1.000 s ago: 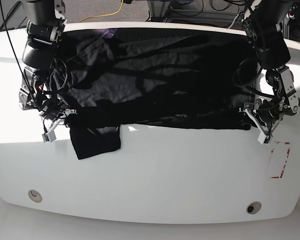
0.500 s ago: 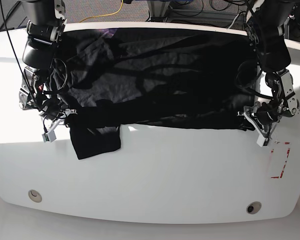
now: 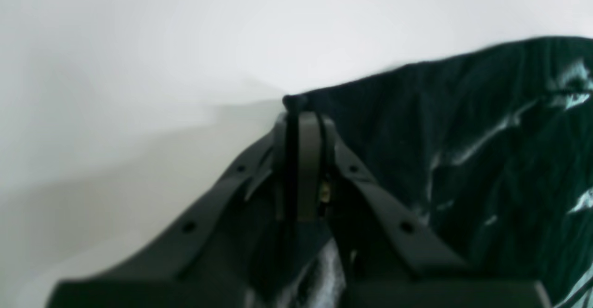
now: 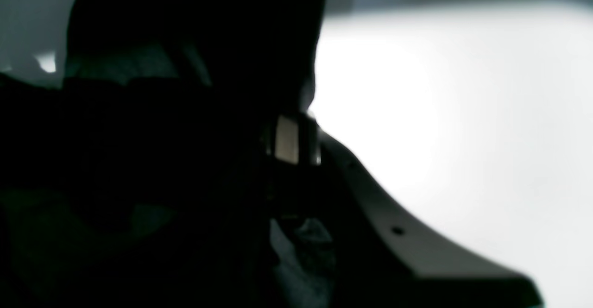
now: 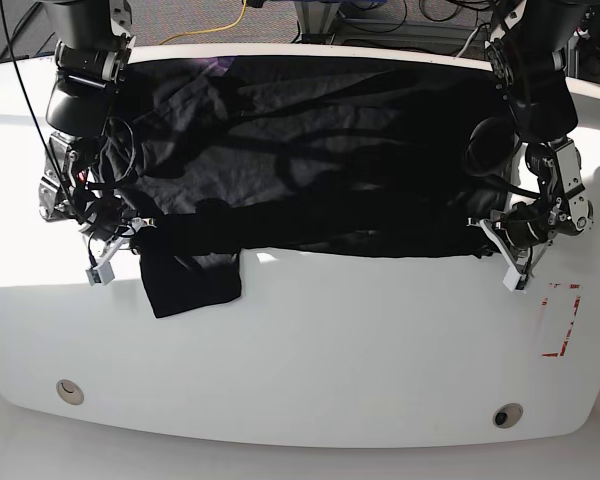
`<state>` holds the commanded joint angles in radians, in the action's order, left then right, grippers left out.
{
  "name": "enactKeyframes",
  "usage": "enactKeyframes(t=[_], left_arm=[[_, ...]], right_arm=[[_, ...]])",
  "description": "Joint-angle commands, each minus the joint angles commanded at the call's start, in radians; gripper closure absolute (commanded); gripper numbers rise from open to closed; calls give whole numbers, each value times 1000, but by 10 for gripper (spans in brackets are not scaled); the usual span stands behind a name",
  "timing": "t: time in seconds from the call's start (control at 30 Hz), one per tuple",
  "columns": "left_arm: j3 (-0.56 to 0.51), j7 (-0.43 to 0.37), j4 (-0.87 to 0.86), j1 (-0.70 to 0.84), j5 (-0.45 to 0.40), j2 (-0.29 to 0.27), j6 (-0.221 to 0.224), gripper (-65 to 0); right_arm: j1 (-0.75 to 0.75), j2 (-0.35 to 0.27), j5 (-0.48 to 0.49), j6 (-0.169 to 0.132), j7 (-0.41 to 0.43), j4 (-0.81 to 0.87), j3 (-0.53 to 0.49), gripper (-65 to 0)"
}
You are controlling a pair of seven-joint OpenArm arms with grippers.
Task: Layout the t-shirt on the table in an organized manner, then fold the t-shirt properly
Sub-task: 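Grasp the hem edge with both grippers and fold it over the collar fold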
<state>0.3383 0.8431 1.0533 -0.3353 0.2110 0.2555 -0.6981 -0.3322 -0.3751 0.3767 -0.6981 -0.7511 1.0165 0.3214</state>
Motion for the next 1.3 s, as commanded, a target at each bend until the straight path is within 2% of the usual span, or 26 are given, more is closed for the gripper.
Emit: enactKeyframes(t=[0.23, 0.47, 0.6, 0.77, 0.9, 1.07, 1.23, 1.3], left_arm=[[3, 80, 126, 66, 143, 5, 0, 0], [23, 206, 284, 133, 232, 8, 0, 0], [51, 255, 371, 173, 239, 8, 0, 0], [52, 308, 448, 189, 239, 8, 0, 0], [52, 348, 500, 198, 239, 9, 0, 0], [51, 361, 569, 221, 239, 38, 0, 0], [48, 367, 609, 244, 239, 43, 0, 0], [51, 396, 634, 258, 239, 43, 0, 0]], right_arm=[[54, 3, 0, 0, -135, 183, 101, 0], [127, 3, 0, 0, -232, 354, 117, 0], [193, 3, 20, 0, -276, 473, 117, 0], [270, 2, 100, 0, -319, 580, 124, 0], [307, 9, 141, 0, -390, 646, 206, 0], [319, 44, 149, 0, -457, 710, 267, 0], [351, 51, 157, 0, -511, 779, 287, 0], [370, 52, 157, 0, -522, 809, 287, 0]])
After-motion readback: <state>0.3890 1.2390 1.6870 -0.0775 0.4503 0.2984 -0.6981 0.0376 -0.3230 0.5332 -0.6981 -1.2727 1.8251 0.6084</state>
